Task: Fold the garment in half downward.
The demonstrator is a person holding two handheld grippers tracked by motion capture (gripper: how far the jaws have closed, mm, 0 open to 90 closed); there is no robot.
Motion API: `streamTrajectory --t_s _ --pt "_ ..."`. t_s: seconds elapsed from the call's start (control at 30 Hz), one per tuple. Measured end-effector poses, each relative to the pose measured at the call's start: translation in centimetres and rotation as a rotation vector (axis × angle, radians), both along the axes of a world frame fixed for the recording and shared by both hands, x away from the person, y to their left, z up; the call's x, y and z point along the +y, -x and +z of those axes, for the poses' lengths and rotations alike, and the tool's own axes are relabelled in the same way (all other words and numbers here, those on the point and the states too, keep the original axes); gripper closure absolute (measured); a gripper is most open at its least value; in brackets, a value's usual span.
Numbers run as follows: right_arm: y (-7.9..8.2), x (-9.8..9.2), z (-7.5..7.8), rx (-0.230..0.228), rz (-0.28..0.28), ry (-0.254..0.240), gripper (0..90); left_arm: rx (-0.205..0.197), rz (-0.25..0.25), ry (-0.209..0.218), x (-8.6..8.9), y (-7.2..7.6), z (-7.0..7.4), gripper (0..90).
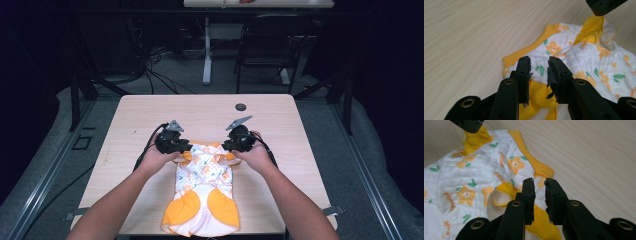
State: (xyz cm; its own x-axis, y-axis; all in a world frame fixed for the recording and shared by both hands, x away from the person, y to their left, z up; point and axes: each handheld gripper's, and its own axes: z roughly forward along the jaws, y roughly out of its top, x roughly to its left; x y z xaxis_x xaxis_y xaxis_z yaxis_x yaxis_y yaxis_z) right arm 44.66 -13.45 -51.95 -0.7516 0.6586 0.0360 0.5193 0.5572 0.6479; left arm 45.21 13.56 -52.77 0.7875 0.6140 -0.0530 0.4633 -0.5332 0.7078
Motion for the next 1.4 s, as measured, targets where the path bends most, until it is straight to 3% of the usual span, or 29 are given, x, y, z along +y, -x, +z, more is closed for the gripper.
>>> streamTrajectory --t_s 0.33,0.4,0.5,0.7,1.0,1.4 --pt "-1.9 1.1 -2.2 0.029 -0.013 0.047 70.8 0.047 0.066 -0.064 -0.1 -2.2 -2.1 68.9" --pt "-2.2 1.1 -2.5 0.033 -0.021 0.049 70.0 0.054 0.075 -0.059 0.2 -2.4 -2.4 66.7" --pt "-2.4 1.1 -3.0 0.047 -0.029 0.029 67.5 0.061 0.089 -0.05 0.6 -2.5 -2.7 64.8" --pt "-2.7 1.1 -3.7 0.073 -0.036 0.05 63.7 0.073 0.1 -0.042 1.0 -2.4 -3.4 59.1" --pt "-2.8 1.2 -4.3 0.086 -0.036 0.07 62.6 0.078 0.088 -0.073 0.8 -2.3 -4.0 58.9" --pt "-2.5 1.5 -4.3 0.072 -0.022 0.089 69.9 0.092 0.09 -0.062 0.8 -2.3 -4.1 61.3"
